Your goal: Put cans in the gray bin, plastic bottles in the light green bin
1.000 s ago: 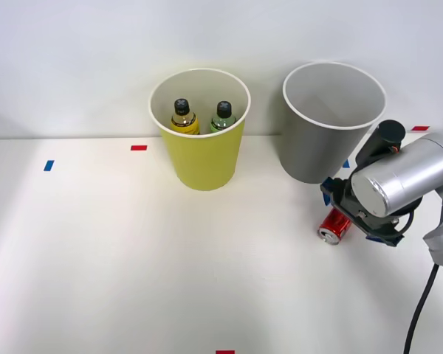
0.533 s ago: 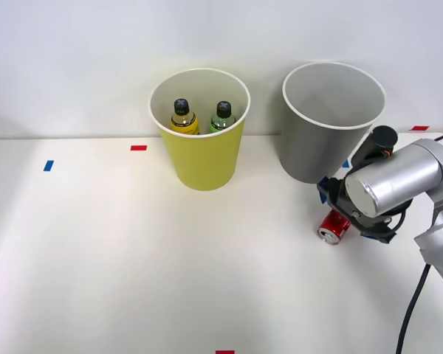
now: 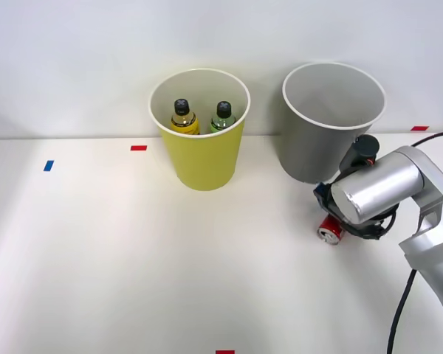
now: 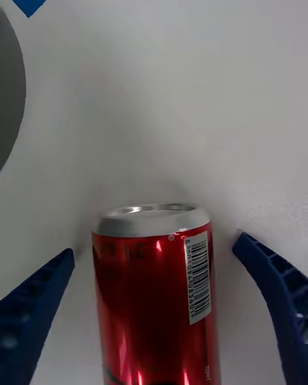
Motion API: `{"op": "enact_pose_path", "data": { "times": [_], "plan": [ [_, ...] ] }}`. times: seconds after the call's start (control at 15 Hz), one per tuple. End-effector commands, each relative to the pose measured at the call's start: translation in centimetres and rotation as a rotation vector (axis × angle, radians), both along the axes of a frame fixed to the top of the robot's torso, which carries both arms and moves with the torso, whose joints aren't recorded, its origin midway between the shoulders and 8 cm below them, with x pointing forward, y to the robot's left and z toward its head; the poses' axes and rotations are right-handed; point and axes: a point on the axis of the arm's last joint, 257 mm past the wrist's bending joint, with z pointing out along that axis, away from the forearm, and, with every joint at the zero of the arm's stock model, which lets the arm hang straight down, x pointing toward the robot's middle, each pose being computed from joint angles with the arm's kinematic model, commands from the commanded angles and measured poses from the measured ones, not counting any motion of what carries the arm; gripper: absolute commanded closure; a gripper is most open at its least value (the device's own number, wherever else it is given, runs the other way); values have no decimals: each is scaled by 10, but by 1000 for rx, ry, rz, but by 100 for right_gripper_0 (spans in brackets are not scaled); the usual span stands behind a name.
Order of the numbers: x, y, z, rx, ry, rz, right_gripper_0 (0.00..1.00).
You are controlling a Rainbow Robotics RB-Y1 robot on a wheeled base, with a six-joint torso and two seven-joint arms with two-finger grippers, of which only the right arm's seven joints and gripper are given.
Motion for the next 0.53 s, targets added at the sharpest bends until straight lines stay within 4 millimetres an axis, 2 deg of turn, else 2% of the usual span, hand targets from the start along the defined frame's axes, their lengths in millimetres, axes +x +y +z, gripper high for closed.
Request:
{"op": "enact_pose_path", "data": {
  "times": [0.07,0.4,0.53],
  "plan": [
    [0,0,0,-13,-2,6,100],
    [2,2,5,-45,-30,20,100],
    [1,8,22,-58,-85,58,100]
  ]
}}
